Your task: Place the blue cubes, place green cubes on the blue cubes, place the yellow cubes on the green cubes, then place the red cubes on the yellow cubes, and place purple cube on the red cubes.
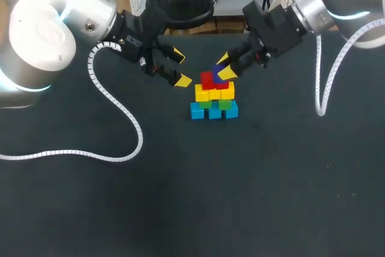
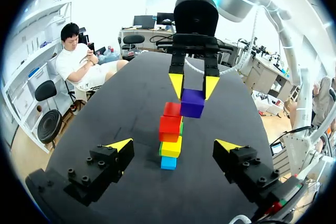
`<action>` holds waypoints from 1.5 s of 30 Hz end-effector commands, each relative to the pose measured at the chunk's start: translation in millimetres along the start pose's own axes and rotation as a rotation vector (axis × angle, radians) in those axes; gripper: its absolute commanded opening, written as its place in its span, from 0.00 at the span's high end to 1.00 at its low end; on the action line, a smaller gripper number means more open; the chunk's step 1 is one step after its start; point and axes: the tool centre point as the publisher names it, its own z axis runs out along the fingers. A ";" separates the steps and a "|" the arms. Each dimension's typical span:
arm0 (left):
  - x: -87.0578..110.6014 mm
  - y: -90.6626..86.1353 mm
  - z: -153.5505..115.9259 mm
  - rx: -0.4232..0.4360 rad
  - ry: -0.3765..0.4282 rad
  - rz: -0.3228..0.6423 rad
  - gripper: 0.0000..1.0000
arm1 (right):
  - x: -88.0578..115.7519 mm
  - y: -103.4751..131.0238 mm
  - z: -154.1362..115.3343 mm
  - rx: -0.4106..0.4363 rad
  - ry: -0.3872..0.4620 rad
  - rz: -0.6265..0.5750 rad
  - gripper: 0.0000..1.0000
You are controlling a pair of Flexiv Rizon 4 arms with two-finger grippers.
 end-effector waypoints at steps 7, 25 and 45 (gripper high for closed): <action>1.1 -0.2 -0.7 0.000 -0.003 0.003 0.00 | 0.0 -11.2 6.9 -0.024 0.002 -0.001 1.00; 1.1 -0.2 -0.7 0.000 -0.003 0.003 0.00 | -1.4 -20.3 7.6 -0.027 0.009 -0.003 1.00; 1.1 -0.2 -0.7 0.000 -0.003 0.003 0.00 | 3.2 -24.2 8.3 -0.029 0.005 0.009 1.00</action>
